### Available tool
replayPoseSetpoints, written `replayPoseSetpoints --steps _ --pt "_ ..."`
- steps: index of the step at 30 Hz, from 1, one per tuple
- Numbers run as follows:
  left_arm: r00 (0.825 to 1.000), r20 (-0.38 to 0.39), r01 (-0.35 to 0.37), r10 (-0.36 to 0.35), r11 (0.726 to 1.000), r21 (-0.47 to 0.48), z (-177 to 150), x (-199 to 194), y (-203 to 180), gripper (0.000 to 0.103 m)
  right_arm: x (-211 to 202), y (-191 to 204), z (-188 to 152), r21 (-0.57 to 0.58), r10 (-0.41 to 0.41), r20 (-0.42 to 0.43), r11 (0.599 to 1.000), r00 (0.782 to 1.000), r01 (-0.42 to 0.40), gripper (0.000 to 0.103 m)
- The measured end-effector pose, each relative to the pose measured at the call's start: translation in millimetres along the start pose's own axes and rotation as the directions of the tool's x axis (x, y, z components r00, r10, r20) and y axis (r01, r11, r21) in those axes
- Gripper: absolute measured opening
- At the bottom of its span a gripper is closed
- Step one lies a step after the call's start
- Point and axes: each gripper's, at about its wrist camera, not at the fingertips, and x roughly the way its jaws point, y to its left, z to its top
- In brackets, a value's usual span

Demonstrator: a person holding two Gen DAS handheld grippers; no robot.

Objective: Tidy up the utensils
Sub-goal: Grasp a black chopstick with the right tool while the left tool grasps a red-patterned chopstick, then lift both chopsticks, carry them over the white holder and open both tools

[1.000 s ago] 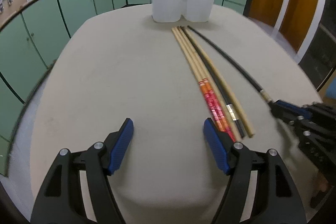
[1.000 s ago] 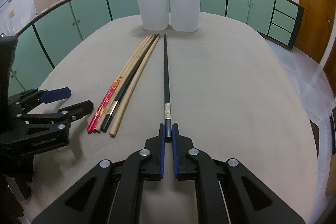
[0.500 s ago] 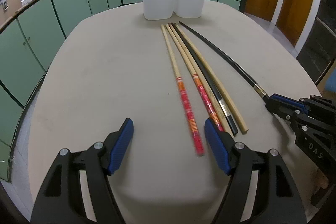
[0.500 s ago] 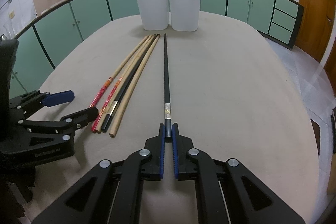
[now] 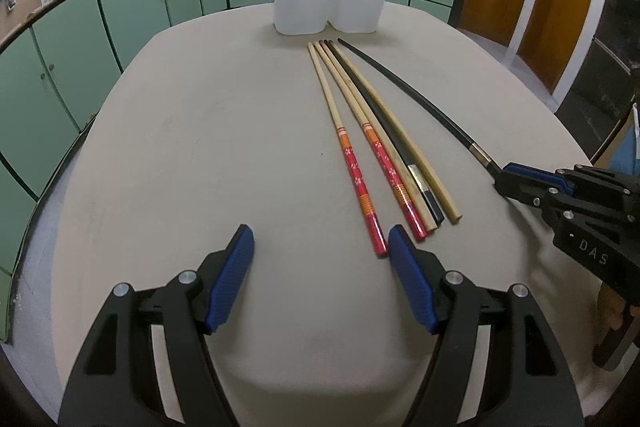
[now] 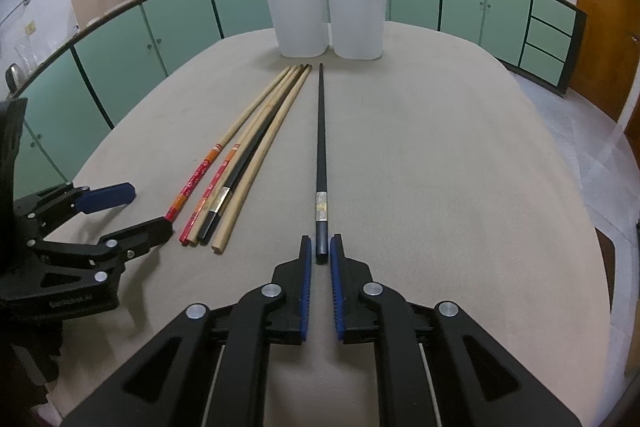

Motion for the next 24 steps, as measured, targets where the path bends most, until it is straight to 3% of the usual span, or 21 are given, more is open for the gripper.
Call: replayPoseSetpoints --steps 4,12,18,20,24 --pt "1.000 0.001 -0.012 0.012 1.000 -0.005 1.4 1.1 -3.7 0.067 0.4 -0.4 0.4 0.001 0.003 0.000 1.000 1.000 -0.003 0.010" --pt "1.000 0.007 -0.021 0.021 1.000 0.003 2.0 1.4 -12.3 0.050 0.5 0.6 0.5 -0.005 -0.001 -0.002 1.000 1.000 0.001 0.011" --pt "1.000 0.016 -0.023 0.023 1.000 0.017 2.1 0.3 -18.8 0.027 3.1 4.5 1.8 -0.018 -0.016 -0.004 1.000 1.000 0.016 0.011" --pt "1.000 0.016 -0.015 0.015 1.000 0.019 3.1 1.4 -20.5 0.009 3.4 5.7 1.4 -0.024 -0.022 -0.003 0.999 1.000 0.022 0.010" --pt "1.000 0.016 -0.022 0.022 0.999 0.025 3.8 2.3 -24.7 0.007 3.0 2.9 1.2 -0.013 -0.008 -0.001 1.000 1.000 0.008 0.007"
